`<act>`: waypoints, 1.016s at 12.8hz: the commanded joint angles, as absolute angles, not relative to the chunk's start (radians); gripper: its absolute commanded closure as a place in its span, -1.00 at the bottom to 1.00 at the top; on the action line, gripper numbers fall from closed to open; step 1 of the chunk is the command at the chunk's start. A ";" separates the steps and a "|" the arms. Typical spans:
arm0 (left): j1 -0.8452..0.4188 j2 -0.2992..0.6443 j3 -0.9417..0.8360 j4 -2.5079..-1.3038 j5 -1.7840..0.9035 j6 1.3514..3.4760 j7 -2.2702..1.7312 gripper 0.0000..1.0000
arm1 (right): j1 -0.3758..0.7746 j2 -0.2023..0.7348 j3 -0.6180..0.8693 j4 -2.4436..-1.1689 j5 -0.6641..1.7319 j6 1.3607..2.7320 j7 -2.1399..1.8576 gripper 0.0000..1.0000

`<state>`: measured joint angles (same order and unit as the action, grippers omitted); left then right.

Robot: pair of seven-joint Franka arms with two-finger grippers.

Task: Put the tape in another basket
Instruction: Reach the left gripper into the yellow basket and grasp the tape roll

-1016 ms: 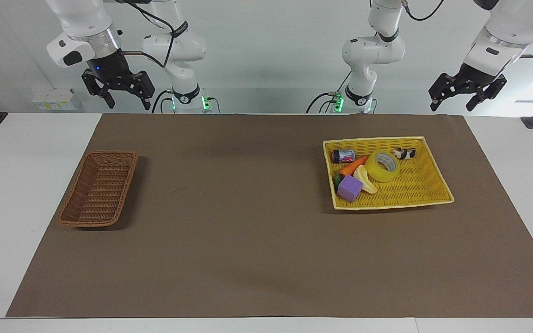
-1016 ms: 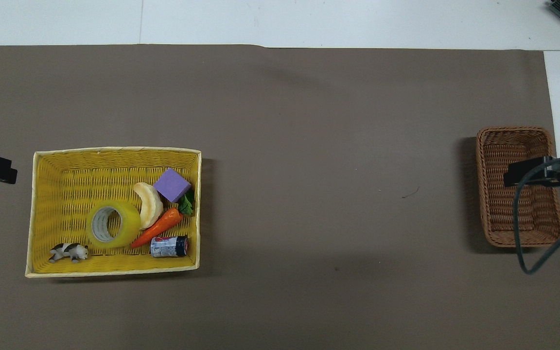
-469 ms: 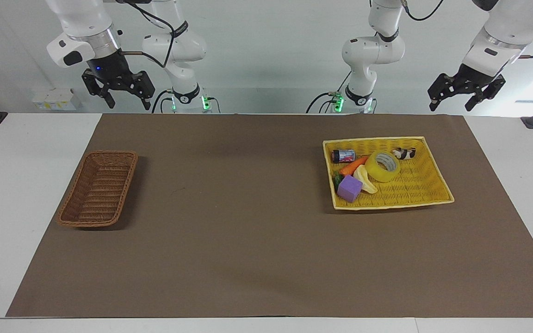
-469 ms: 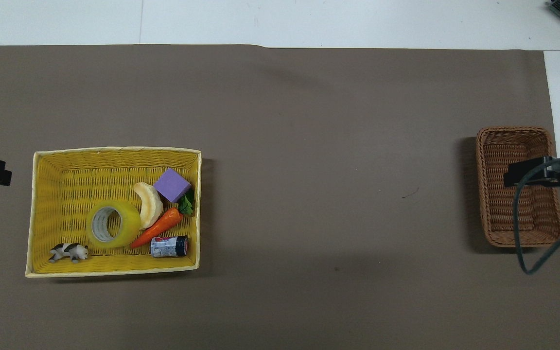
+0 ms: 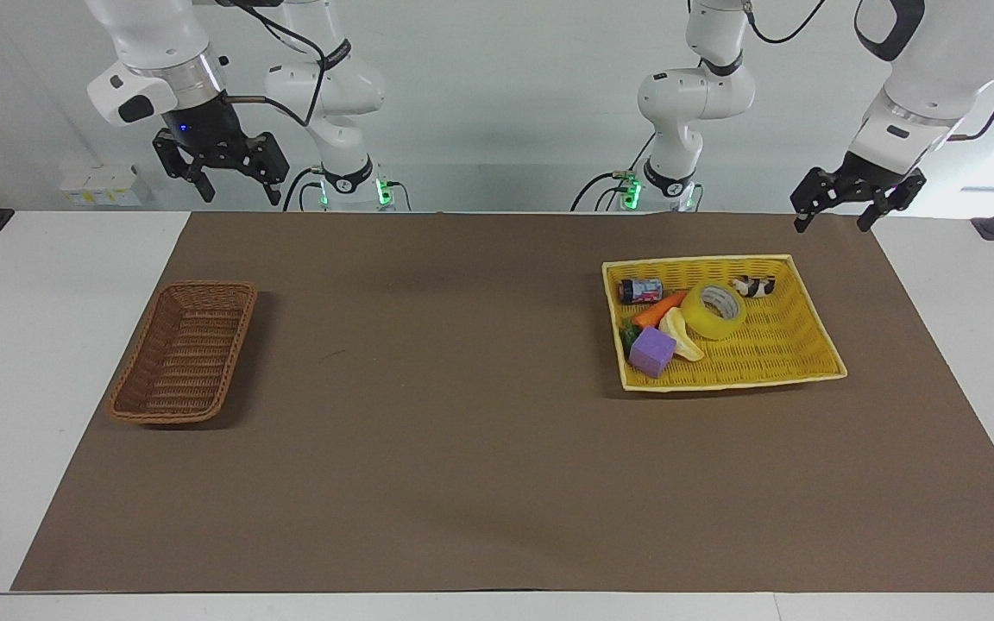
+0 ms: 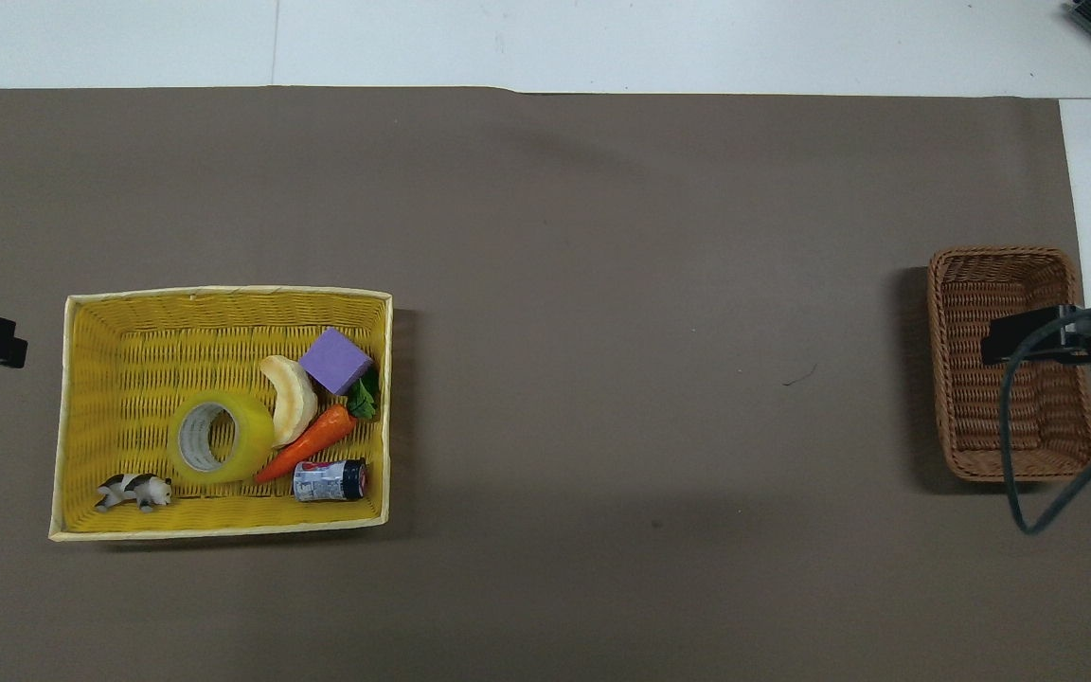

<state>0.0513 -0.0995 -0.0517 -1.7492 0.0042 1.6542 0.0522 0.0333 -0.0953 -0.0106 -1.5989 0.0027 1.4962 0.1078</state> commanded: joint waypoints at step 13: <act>0.117 -0.017 -0.058 -2.322 -0.201 2.220 0.319 -1.00 | 0.029 -0.115 -0.008 -1.626 0.002 1.500 0.089 -1.00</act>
